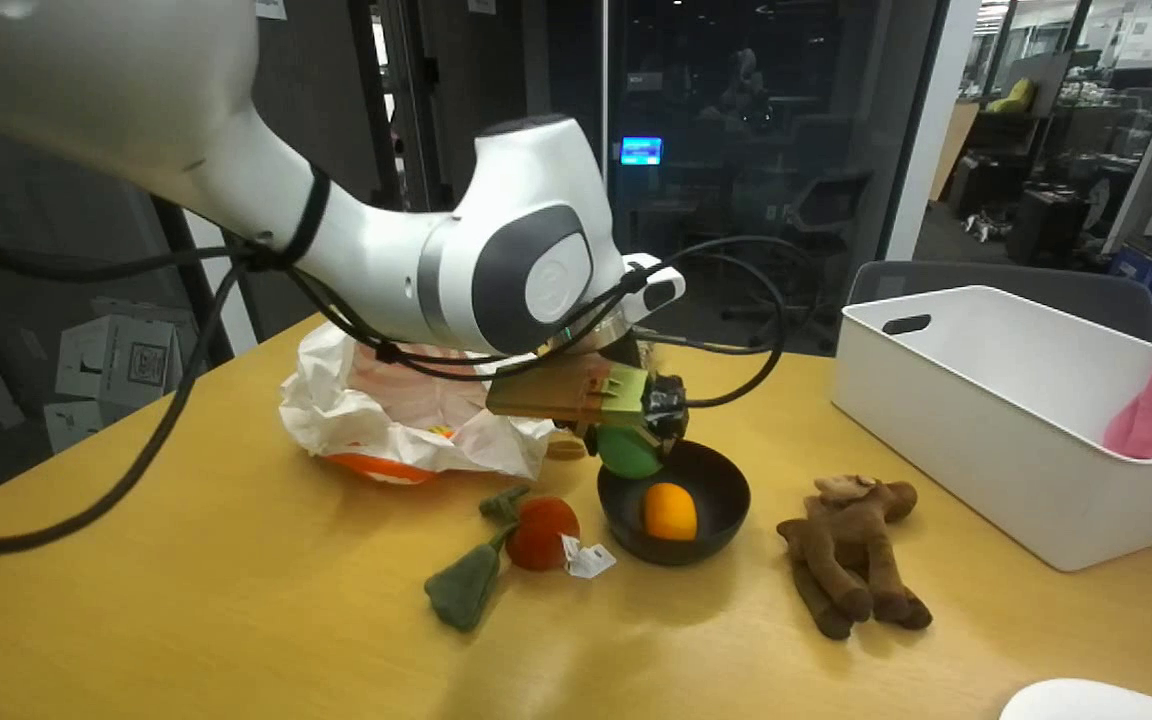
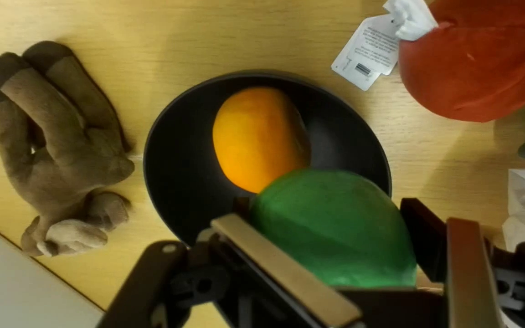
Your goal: Put the orange and apple in the black bowl.
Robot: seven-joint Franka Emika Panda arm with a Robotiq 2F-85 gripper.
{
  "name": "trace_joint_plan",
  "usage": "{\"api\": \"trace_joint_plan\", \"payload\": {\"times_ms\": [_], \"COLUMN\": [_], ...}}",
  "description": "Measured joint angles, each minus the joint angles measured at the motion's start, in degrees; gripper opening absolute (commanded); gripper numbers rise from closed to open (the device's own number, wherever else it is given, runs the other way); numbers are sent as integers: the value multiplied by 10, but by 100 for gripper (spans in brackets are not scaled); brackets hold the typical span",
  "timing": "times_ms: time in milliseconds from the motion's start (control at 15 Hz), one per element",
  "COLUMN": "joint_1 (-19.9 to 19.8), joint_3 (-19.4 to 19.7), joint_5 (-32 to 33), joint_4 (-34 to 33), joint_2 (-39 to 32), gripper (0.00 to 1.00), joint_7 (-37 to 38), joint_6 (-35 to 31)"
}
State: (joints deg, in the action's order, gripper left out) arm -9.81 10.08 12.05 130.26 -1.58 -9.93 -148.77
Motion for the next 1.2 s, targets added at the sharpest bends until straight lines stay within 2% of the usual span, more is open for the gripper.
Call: {"api": "trace_joint_plan", "payload": {"times_ms": [133,333,667,867,1200], "joint_1": [0,0,5,20,61], "joint_3": [0,0,-20,-40,-67], "joint_5": [2,-8,-84,-134,-157], "joint_4": [-6,-11,-16,-17,-34], "joint_2": [-18,-27,-9,21,50], "gripper": [100,100,100,100,100], "joint_7": [0,0,-26,-66,-96], "joint_6": [-10,-12,-5,25,102]}}
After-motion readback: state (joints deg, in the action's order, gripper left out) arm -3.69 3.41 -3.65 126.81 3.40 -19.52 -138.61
